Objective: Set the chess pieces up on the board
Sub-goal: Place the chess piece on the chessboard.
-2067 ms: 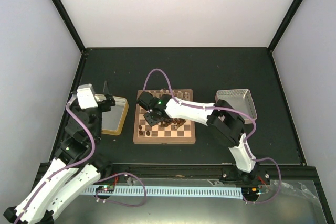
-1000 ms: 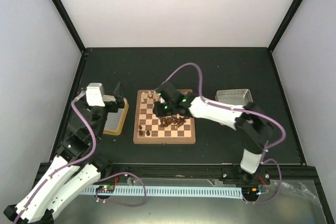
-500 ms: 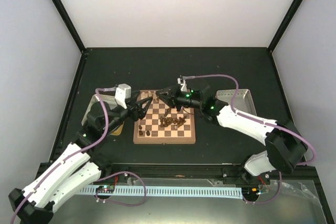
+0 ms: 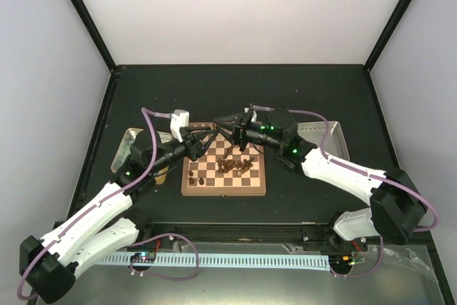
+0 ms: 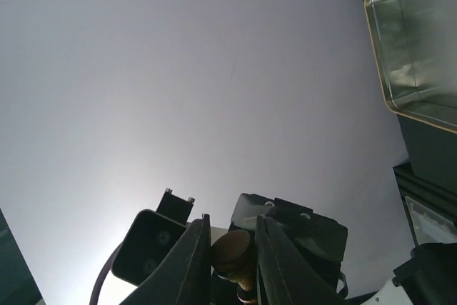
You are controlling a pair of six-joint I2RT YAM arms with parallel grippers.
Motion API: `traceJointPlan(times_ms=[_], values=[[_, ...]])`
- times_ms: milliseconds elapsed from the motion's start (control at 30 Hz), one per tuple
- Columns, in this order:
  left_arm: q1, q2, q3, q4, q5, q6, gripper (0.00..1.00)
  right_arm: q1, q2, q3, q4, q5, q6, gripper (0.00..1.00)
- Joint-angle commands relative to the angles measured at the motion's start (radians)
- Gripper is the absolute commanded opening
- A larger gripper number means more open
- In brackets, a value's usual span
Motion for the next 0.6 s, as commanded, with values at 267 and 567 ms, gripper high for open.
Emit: traceJointPlan(times_ms=[267, 567], values=[[-0.007, 0.042, 0.018, 0.12, 0.063, -0.02, 0.1, 0.0, 0.004, 0.019, -0.005, -0.01, 0.001, 0.17], [-0.006, 0.045, 0.052, -0.007, 0.057, 0.091, 0.01, -0.016, -0.061, 0.009, -0.137, 0.015, -0.271, 0.39]])
